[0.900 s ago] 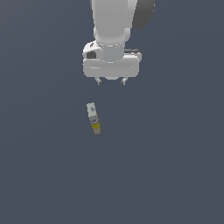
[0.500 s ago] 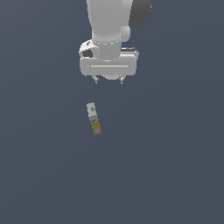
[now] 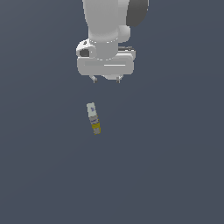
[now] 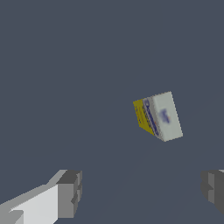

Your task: Pick up the object and move it to a goal position.

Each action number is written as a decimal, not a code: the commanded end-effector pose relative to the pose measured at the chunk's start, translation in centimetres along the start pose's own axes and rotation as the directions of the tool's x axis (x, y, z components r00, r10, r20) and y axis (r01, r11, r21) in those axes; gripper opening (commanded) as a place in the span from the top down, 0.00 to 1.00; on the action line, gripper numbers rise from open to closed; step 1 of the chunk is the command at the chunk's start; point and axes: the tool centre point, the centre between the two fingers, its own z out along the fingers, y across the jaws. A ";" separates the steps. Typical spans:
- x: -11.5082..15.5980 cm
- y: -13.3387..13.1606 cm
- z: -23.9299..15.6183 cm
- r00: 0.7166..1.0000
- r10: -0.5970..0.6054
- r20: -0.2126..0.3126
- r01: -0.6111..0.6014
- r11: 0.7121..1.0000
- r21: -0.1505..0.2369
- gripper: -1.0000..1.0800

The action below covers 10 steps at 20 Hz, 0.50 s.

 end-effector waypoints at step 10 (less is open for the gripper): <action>1.7 2.5 3.7 0.996 -0.094 -0.010 0.094 0.996 -0.007 0.04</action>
